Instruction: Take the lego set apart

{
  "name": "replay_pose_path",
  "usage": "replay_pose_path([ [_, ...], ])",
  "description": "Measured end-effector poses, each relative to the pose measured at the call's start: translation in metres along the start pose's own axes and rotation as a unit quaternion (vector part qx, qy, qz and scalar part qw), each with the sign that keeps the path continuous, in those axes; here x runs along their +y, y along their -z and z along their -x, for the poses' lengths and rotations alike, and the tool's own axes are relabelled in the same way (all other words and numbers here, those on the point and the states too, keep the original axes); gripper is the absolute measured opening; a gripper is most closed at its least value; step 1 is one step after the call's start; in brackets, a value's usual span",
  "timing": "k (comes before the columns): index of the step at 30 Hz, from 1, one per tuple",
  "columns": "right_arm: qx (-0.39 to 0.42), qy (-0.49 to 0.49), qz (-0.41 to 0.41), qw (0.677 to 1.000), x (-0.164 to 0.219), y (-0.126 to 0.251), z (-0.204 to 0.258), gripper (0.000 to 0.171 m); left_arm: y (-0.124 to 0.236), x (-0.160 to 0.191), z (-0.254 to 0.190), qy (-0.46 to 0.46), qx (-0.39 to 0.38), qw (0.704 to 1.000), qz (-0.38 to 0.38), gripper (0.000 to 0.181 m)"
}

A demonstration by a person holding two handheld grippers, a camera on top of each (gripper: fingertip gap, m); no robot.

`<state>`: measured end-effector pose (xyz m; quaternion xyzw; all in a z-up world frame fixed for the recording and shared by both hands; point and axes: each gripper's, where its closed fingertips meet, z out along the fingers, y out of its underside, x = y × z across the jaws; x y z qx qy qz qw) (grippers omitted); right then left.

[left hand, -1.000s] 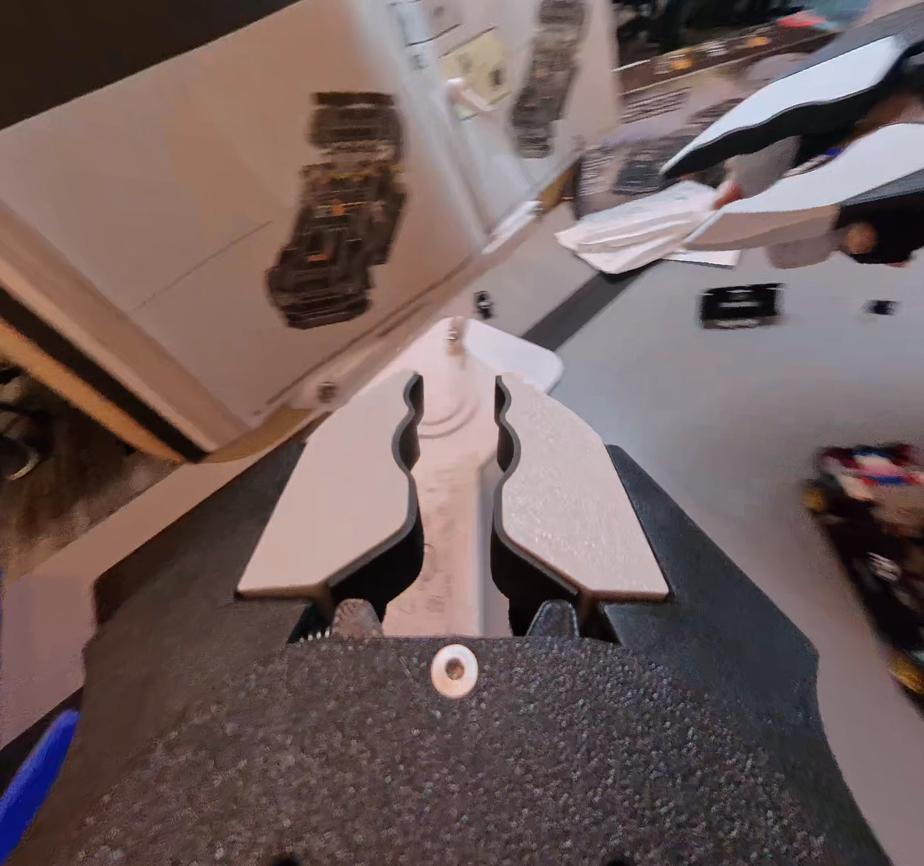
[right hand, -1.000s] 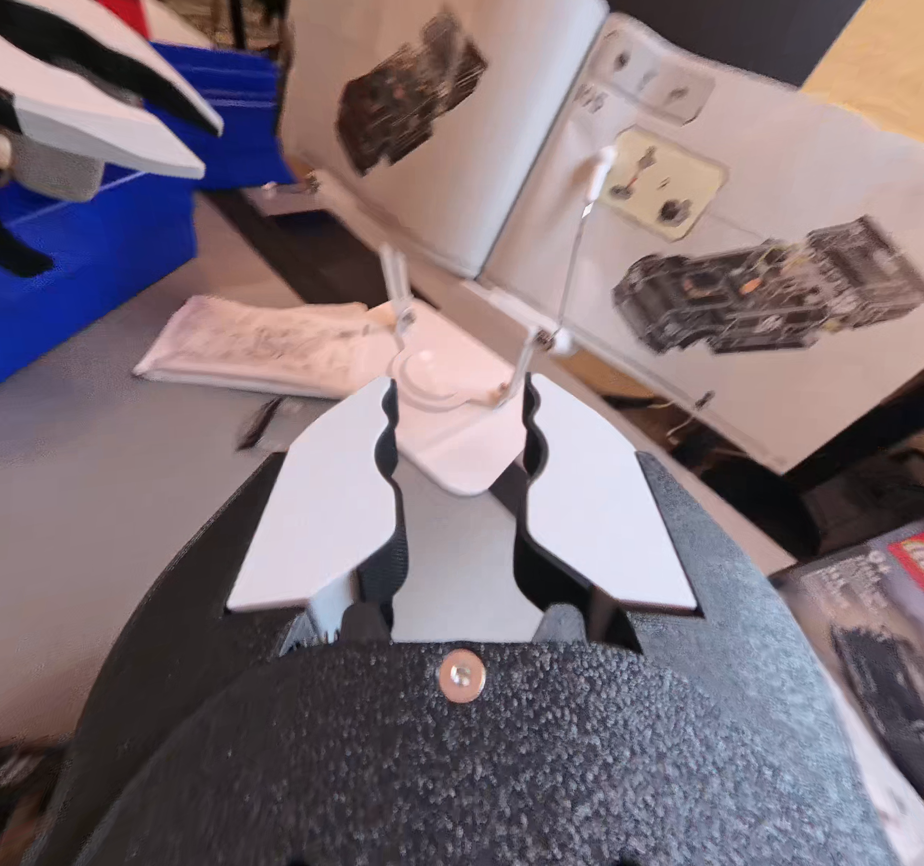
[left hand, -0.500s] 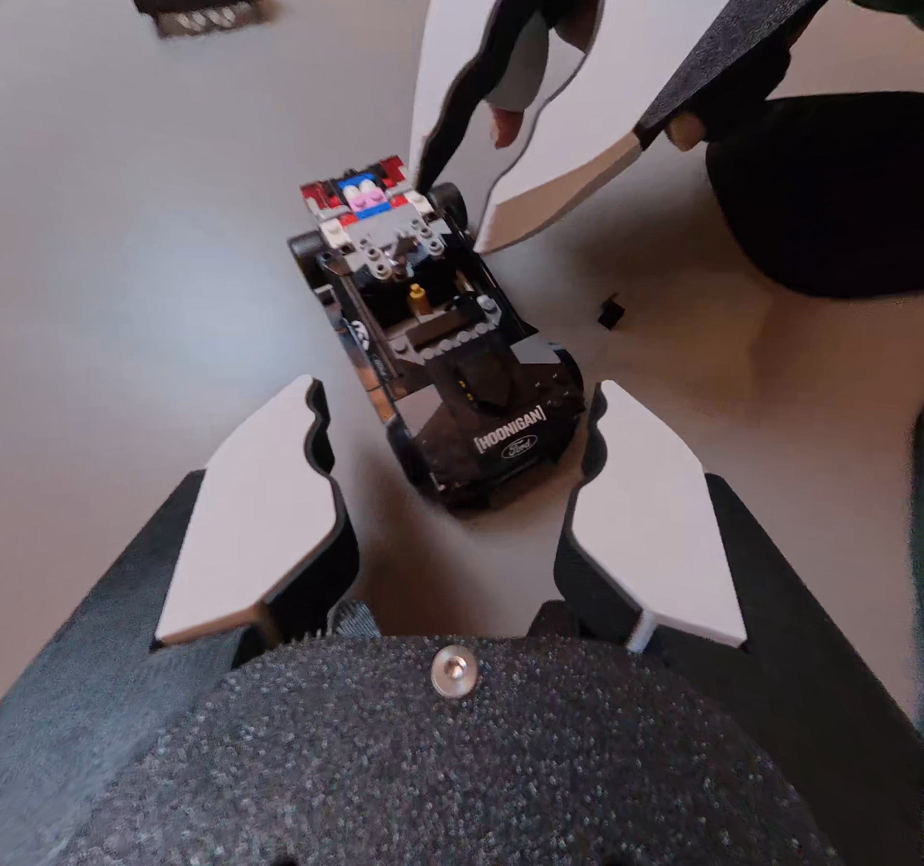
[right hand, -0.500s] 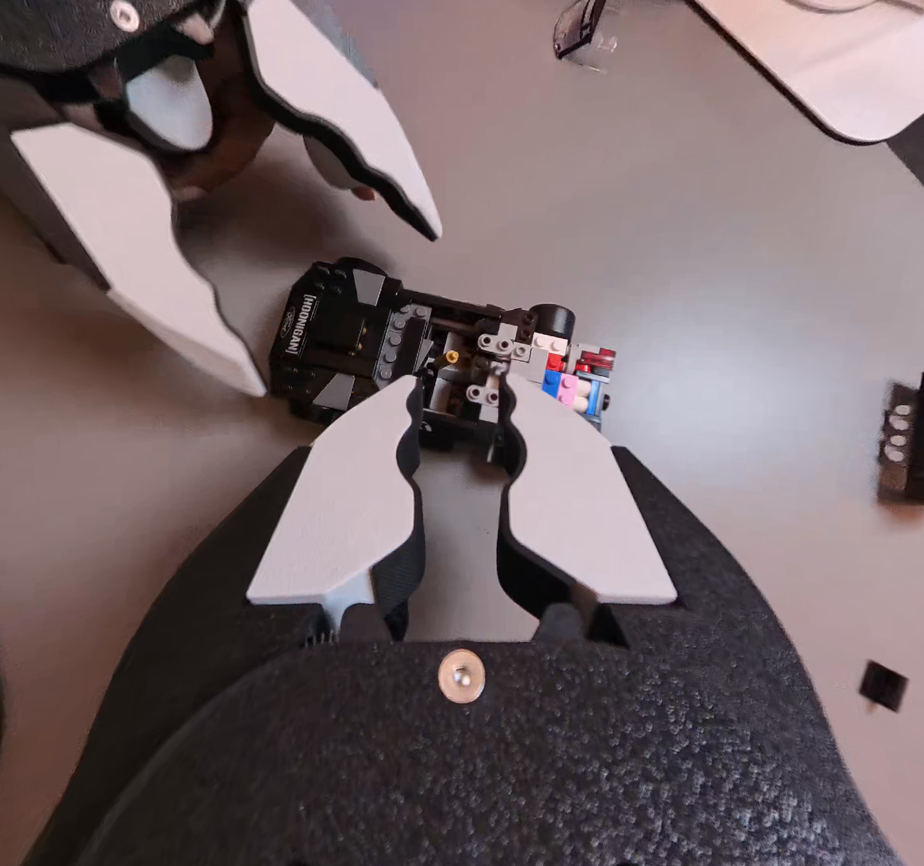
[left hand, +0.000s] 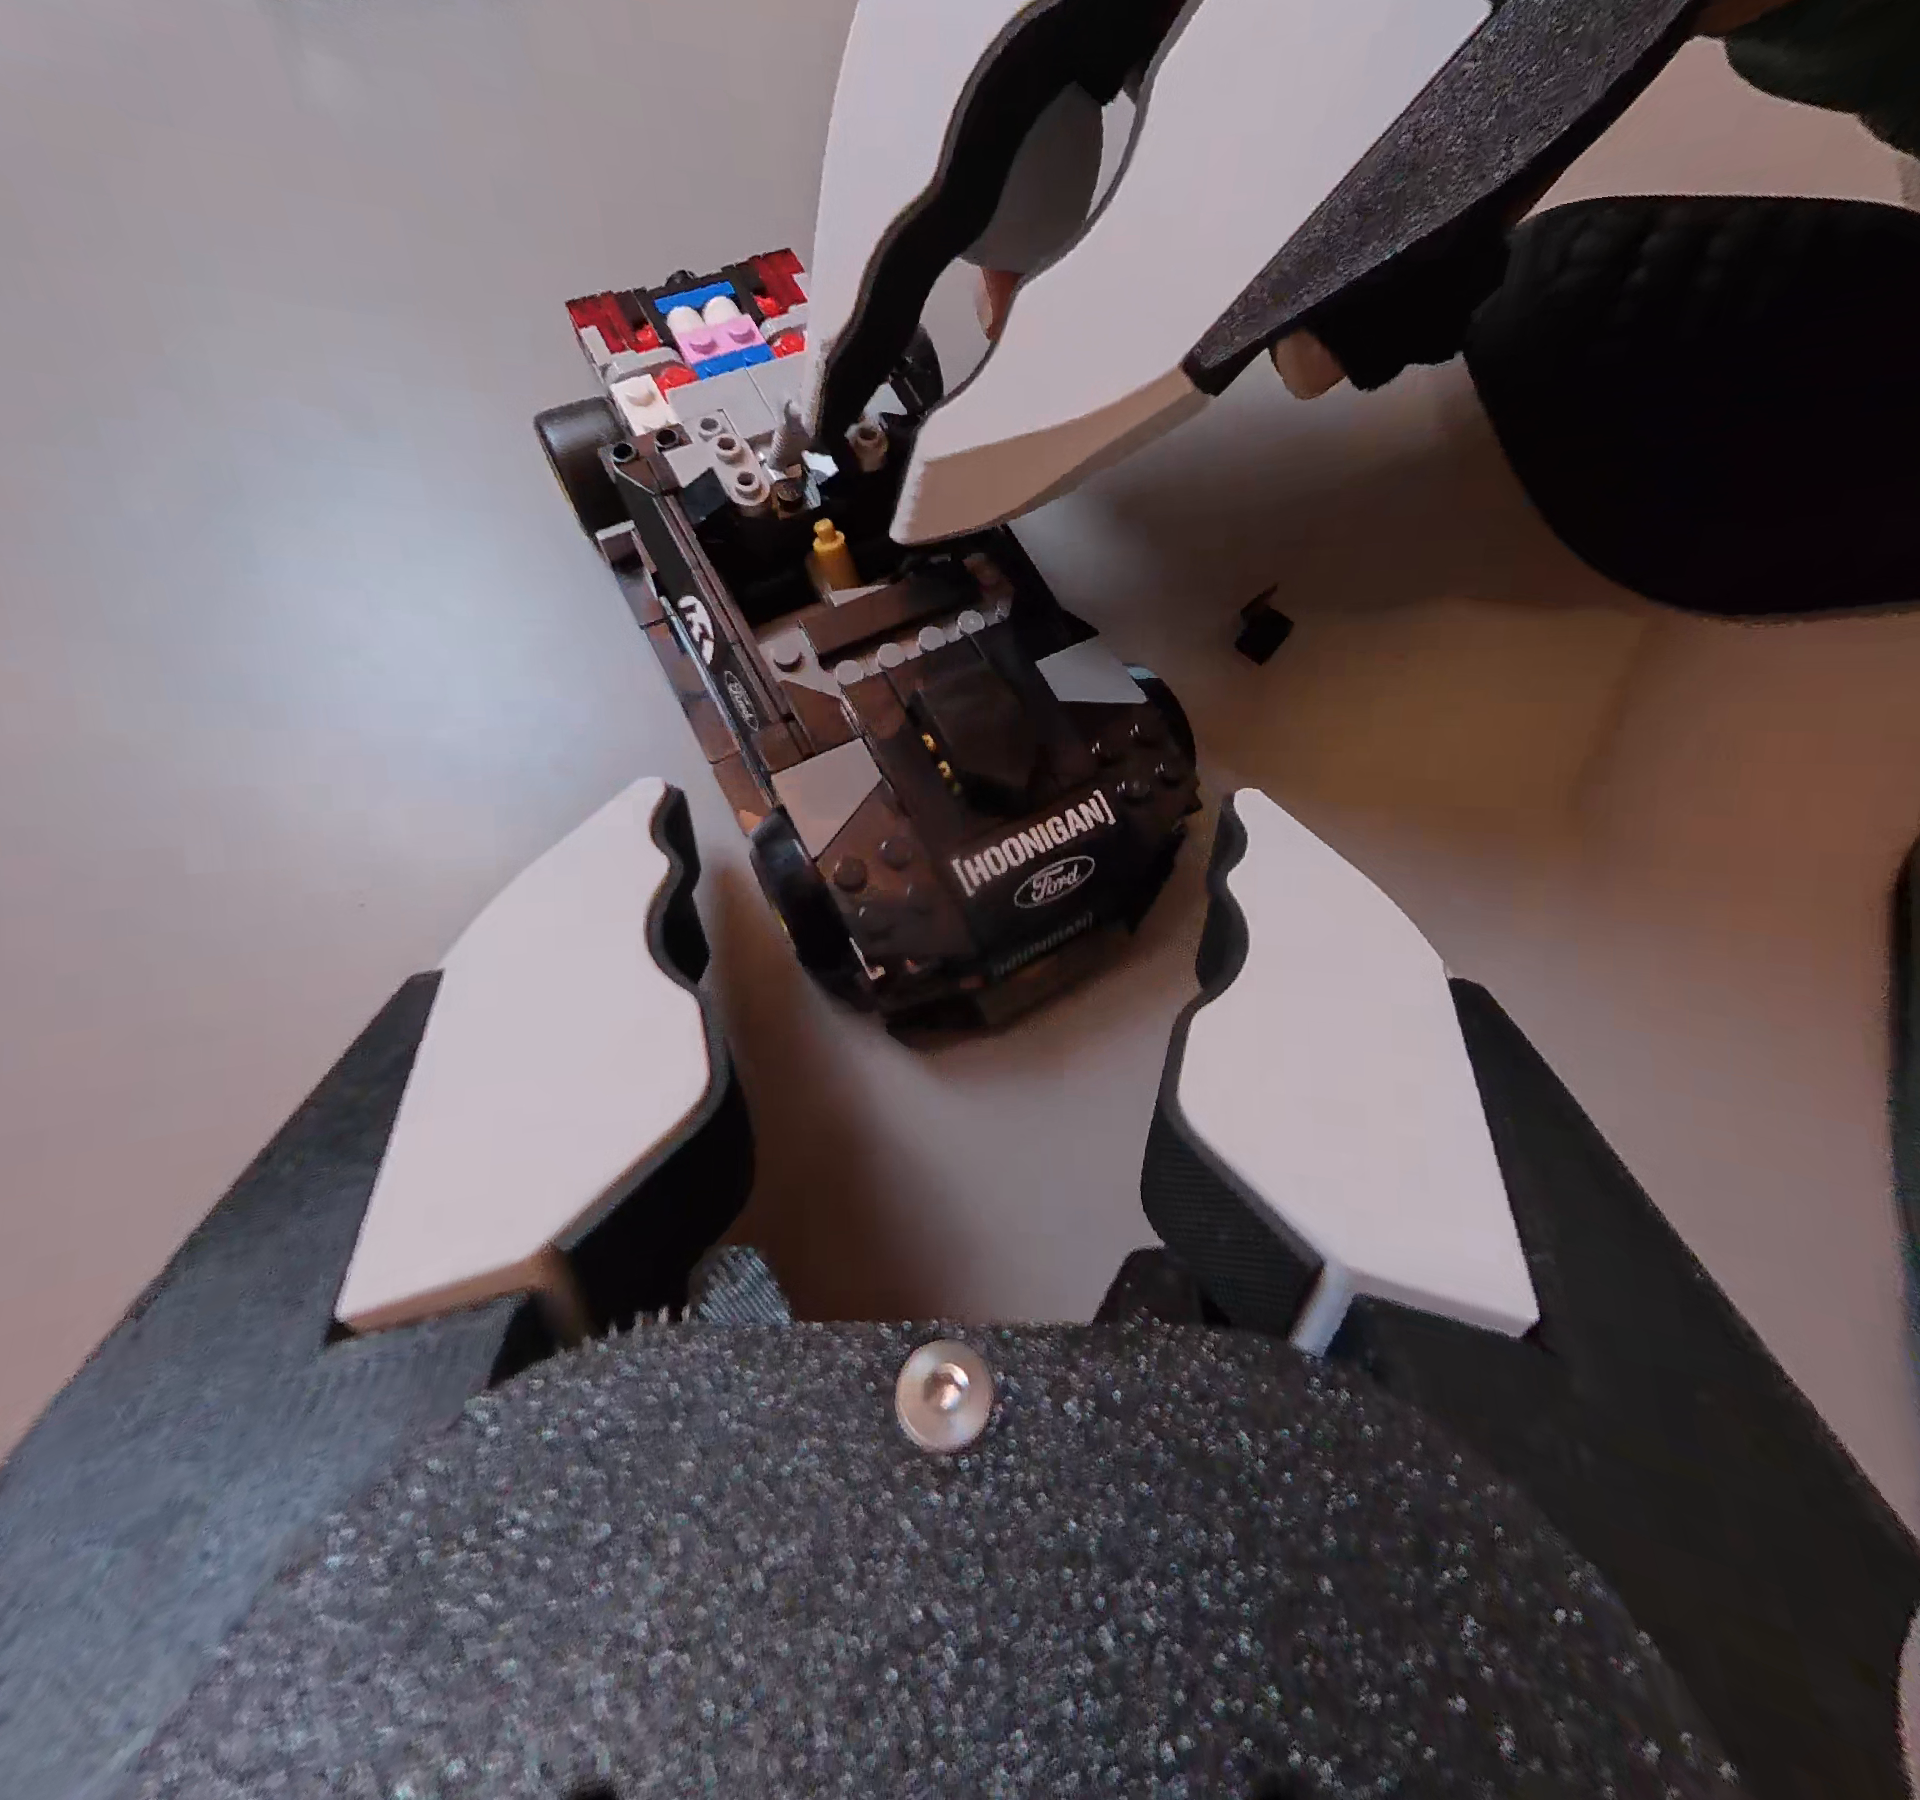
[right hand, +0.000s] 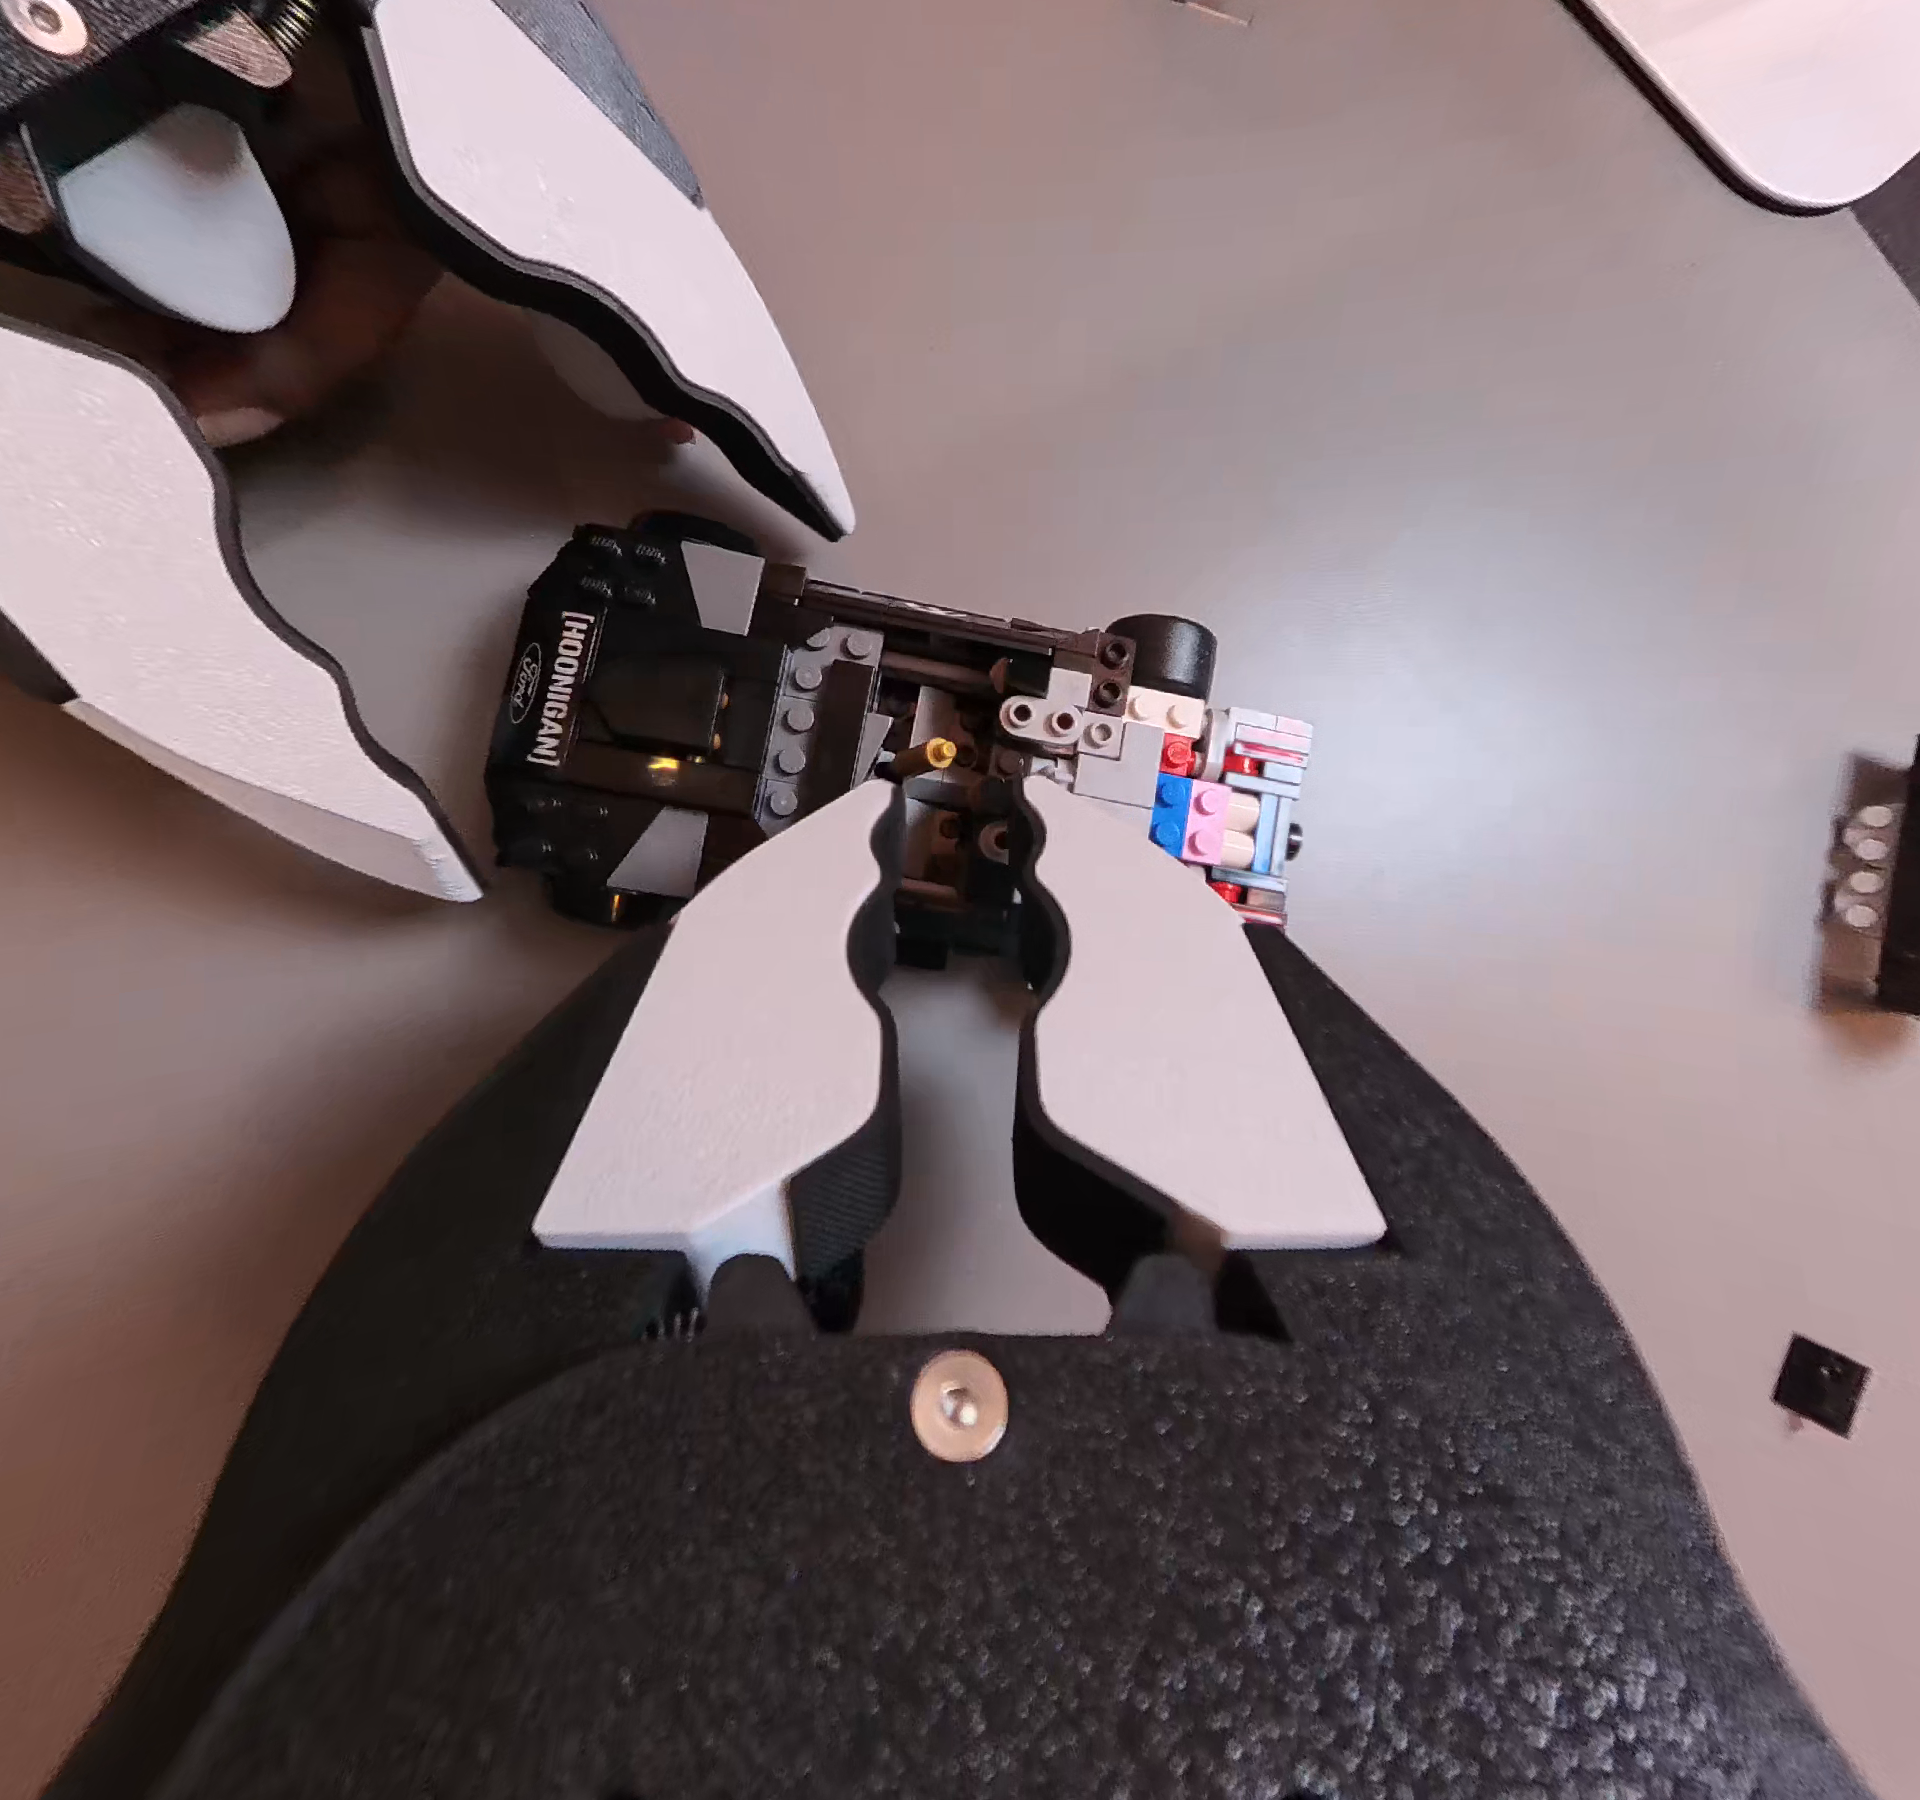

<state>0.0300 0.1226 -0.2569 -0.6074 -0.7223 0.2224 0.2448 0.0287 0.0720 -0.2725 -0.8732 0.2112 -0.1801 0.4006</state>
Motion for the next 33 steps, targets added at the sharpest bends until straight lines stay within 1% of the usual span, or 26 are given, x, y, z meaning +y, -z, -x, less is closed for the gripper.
replay_pose_path([
  [7, 0.000, 0.002, 0.013, 1.000, -0.001, 0.000, -0.001, 0.017, -0.002, 0.003, -0.004, -0.004, 0.006, 1.000, 0.003, 0.088],
  [10, 0.012, 0.000, 0.003, 1.000, -0.003, 0.008, -0.010, 0.017, 0.000, 0.001, -0.003, -0.005, 0.005, 1.000, -0.003, 0.087],
  [13, 0.000, -0.024, -0.011, 1.000, -0.003, 0.009, -0.015, 0.018, 0.002, -0.005, -0.003, -0.003, 0.004, 1.000, -0.016, 0.087],
  [17, -0.027, -0.056, -0.024, 0.998, -0.005, 0.004, -0.015, 0.018, -0.001, -0.012, -0.002, 0.007, -0.007, 1.000, -0.028, 0.095],
  [19, -0.034, -0.065, -0.018, 0.997, -0.004, -0.001, -0.014, 0.018, -0.004, -0.014, -0.002, 0.009, -0.012, 0.999, -0.029, 0.098],
  [22, -0.030, -0.062, -0.011, 0.998, -0.002, -0.004, -0.015, 0.012, -0.007, -0.014, -0.004, 0.002, -0.014, 1.000, -0.026, 0.098],
  [25, -0.031, -0.053, -0.020, 0.998, -0.006, -0.002, -0.014, 0.016, -0.002, -0.018, 0.002, 0.002, -0.022, 0.999, -0.040, 0.096],
  [27, -0.020, -0.046, -0.052, 0.997, -0.020, 0.004, -0.022, 0.018, 0.008, -0.030, 0.012, 0.009, -0.035, 0.997, -0.075, 0.091],
  [30, 0.023, -0.017, -0.165, 0.986, -0.072, 0.024, -0.043, 0.022, 0.032, -0.055, 0.035, 0.023, -0.071, 0.987, -0.142, 0.081],
  [33, 0.079, -0.008, -0.250, 0.965, -0.133, 0.036, -0.075, 0.042, 0.059, -0.076, 0.055, 0.040, -0.101, 0.974, -0.201, 0.074],
])
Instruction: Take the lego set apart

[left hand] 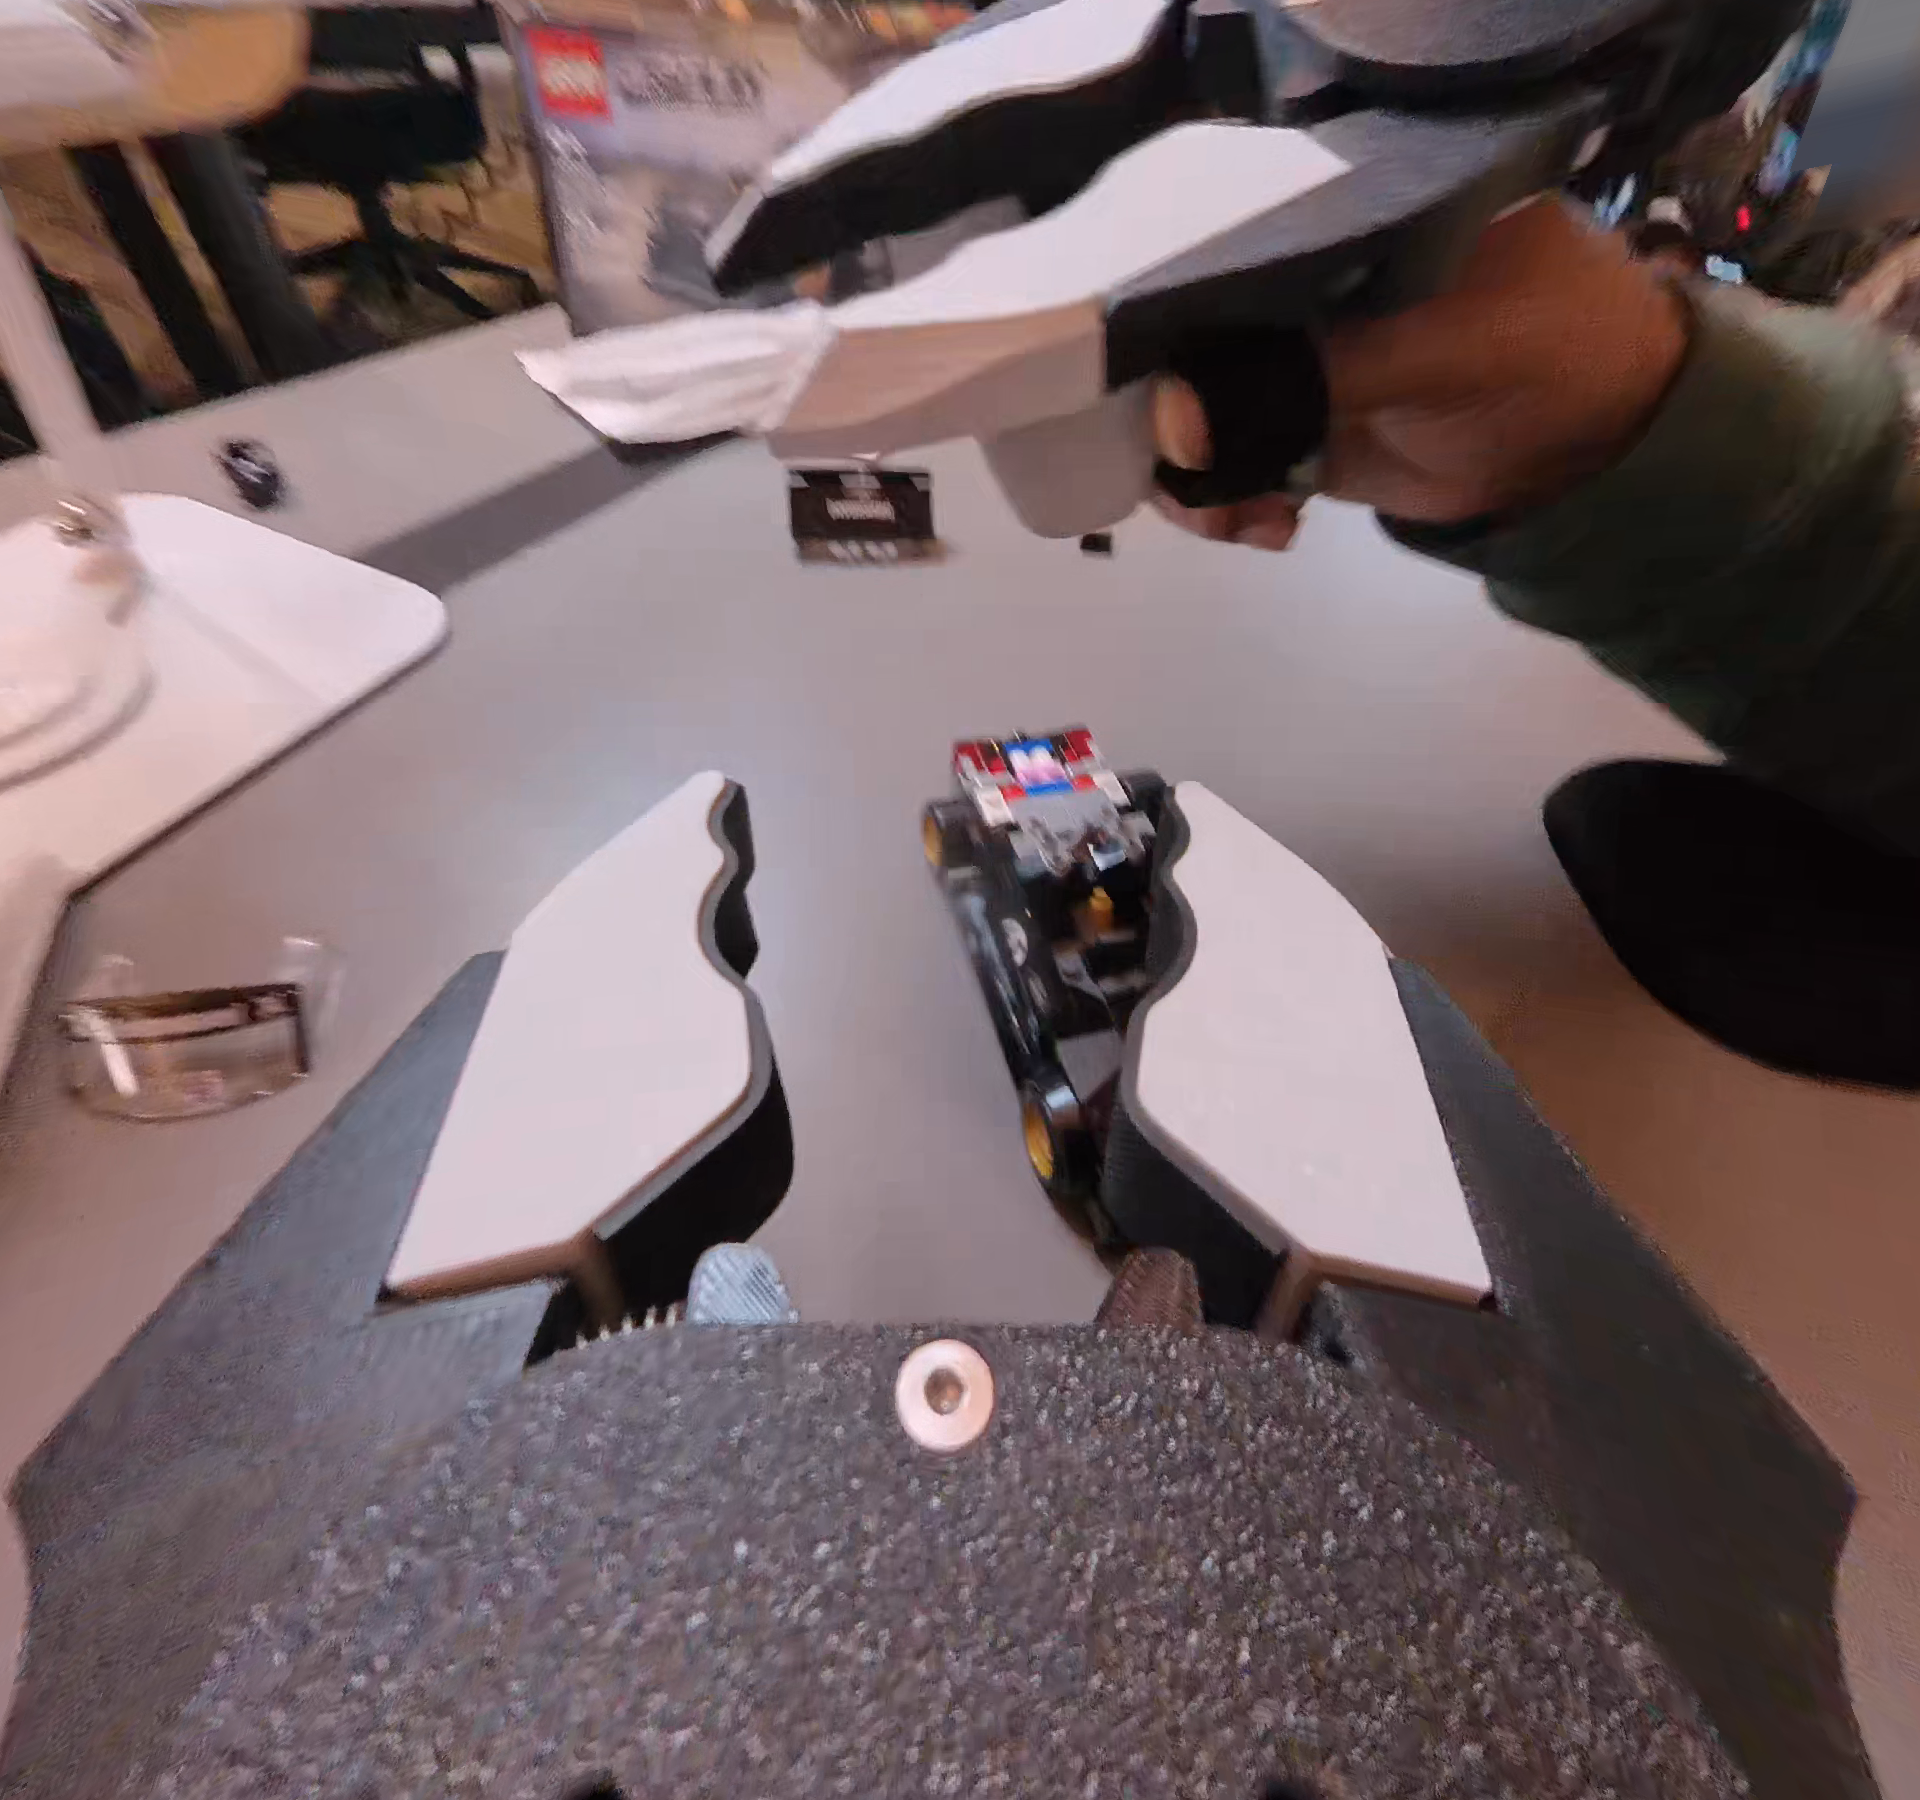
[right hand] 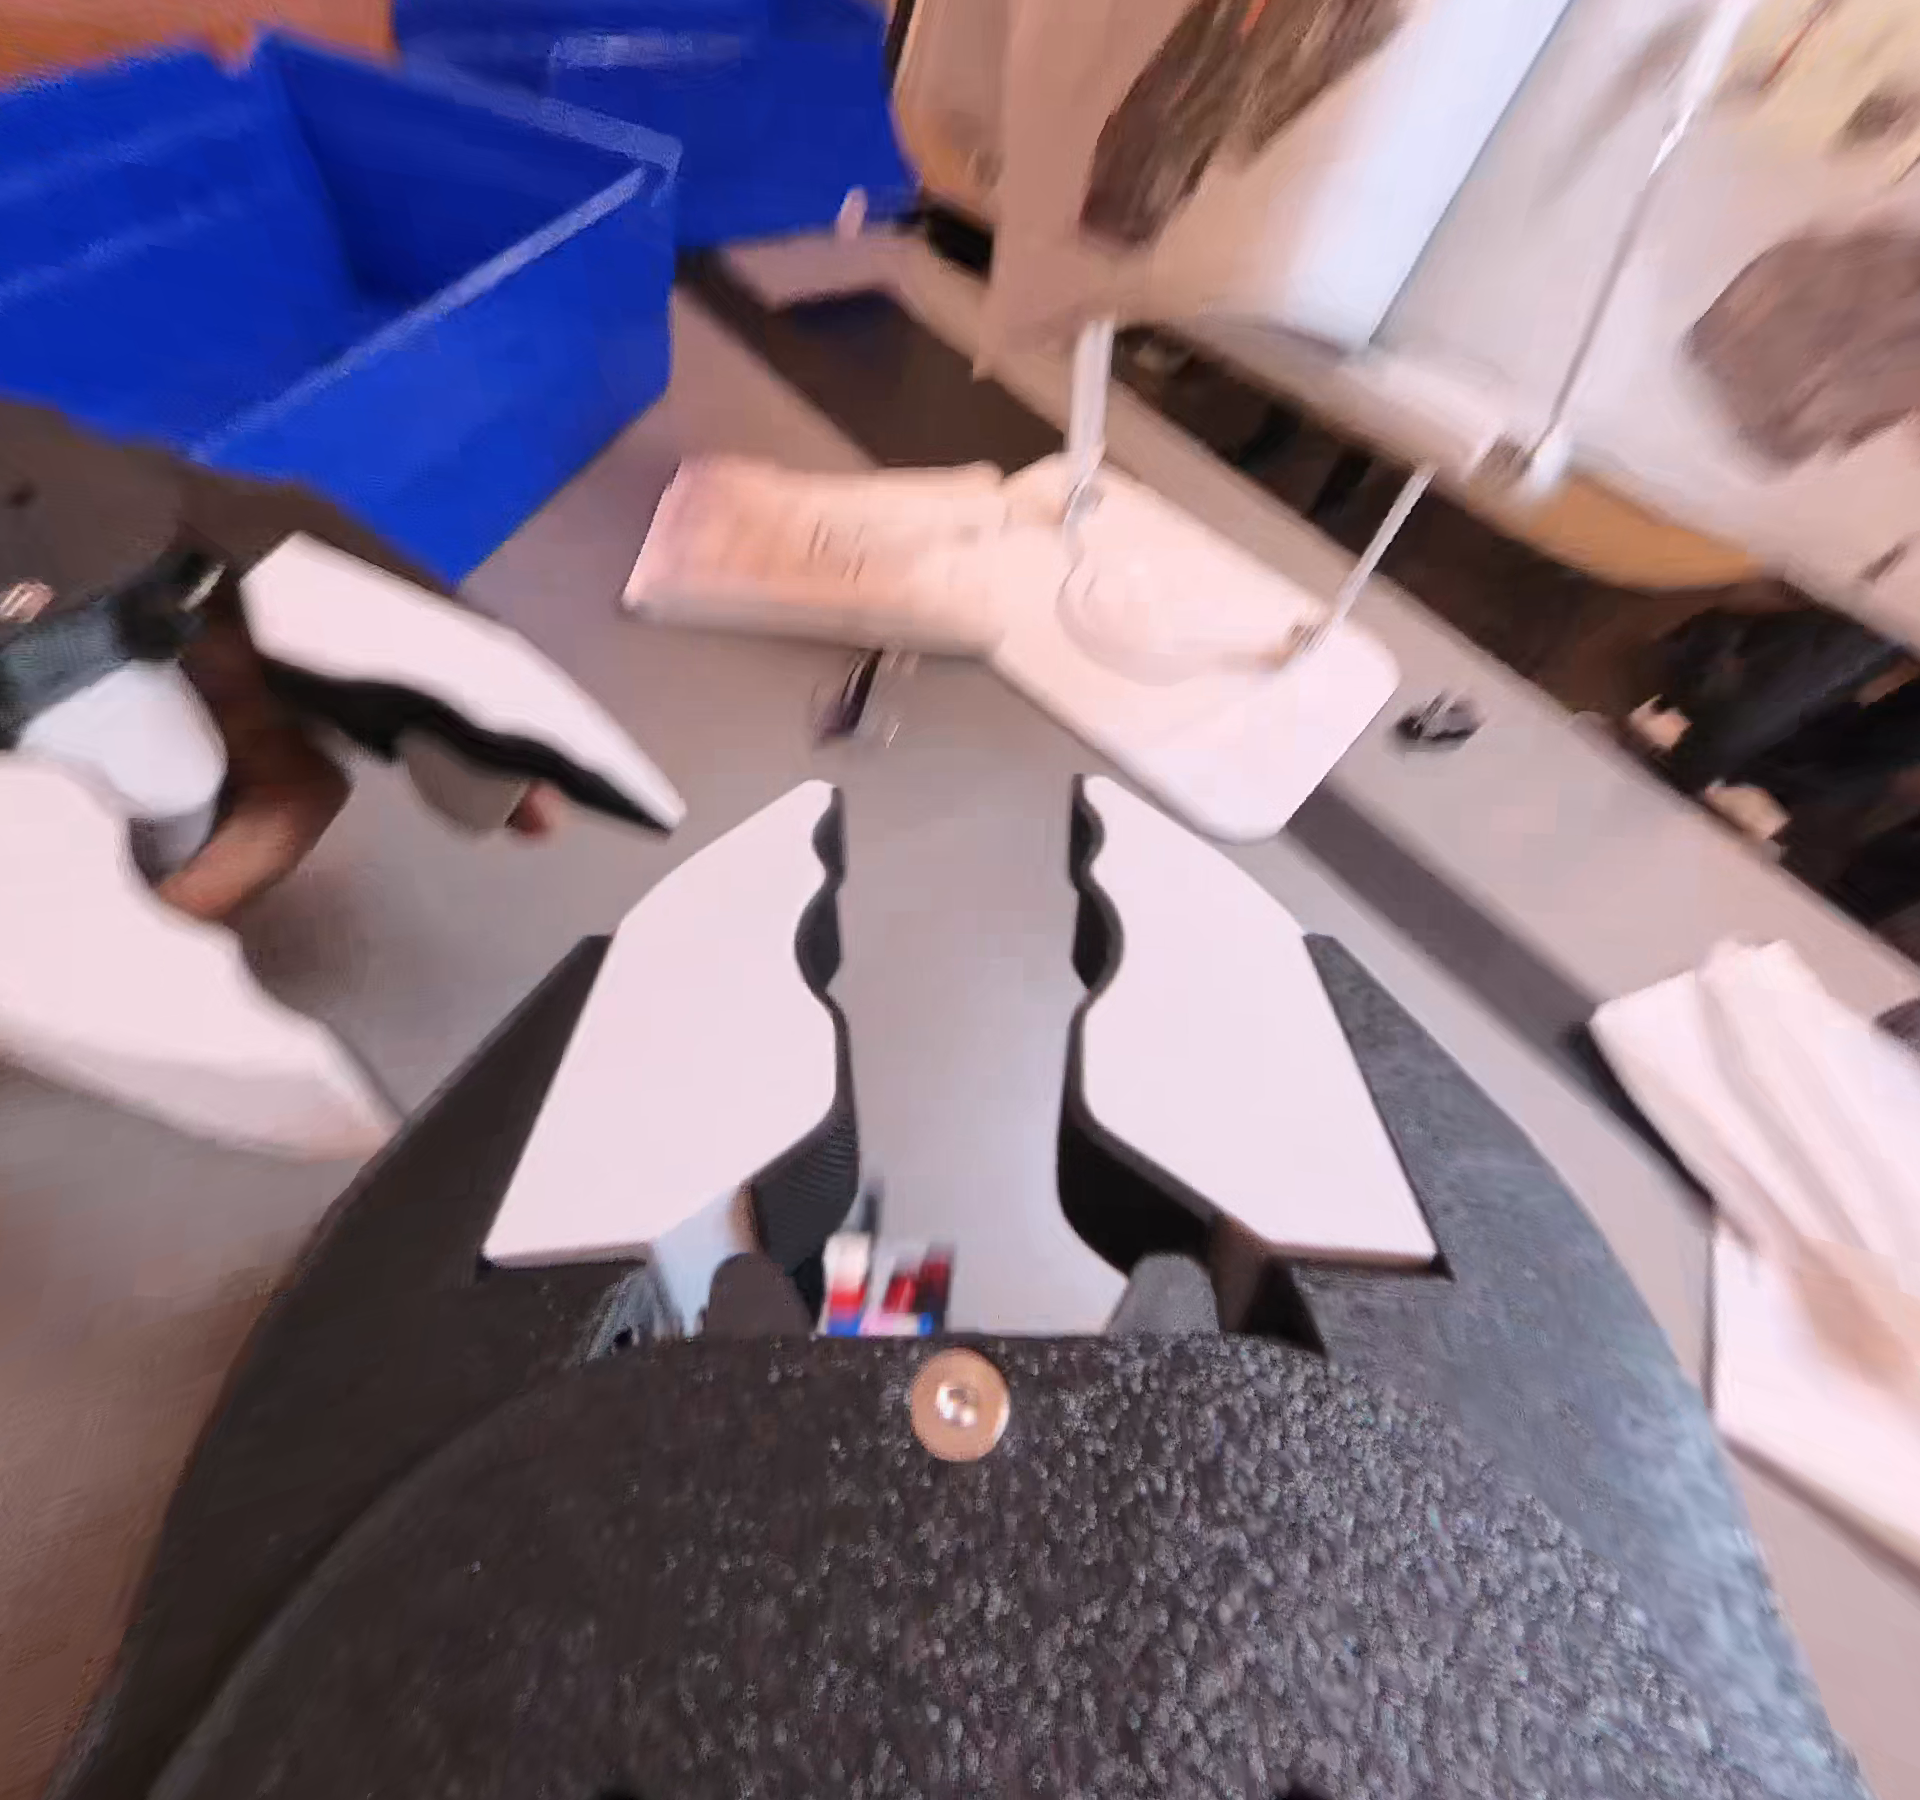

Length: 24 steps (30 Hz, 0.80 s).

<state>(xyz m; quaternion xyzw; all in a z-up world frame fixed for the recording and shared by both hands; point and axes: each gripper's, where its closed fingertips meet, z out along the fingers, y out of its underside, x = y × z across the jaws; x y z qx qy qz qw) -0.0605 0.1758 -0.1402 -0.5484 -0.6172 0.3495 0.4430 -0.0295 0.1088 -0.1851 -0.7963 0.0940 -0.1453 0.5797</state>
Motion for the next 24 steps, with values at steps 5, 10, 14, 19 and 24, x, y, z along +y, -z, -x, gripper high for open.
replay_pose_path([
  [5, 0.124, 0.051, -0.086, 0.987, -0.086, -0.067, -0.053, 0.075, 0.020, -0.034, 0.023, 0.001, -0.042, 0.997, -0.058, 0.067],
  [10, 0.177, 0.081, -0.087, 0.977, -0.104, -0.111, -0.090, 0.056, 0.047, -0.066, 0.066, -0.032, -0.110, 0.992, -0.060, 0.070],
  [14, 0.176, 0.043, -0.125, 0.975, -0.103, -0.098, -0.115, 0.008, 0.063, -0.090, 0.109, 0.016, -0.128, 0.989, -0.073, 0.070],
  [19, 0.142, -0.057, -0.140, 0.978, -0.087, -0.090, -0.138, 0.007, 0.051, -0.100, 0.163, 0.036, -0.159, 0.985, -0.051, 0.074],
  [24, 0.112, -0.094, -0.156, 0.977, -0.085, -0.092, -0.143, 0.007, 0.007, -0.106, 0.194, 0.064, -0.139, 0.988, -0.022, 0.074],
])
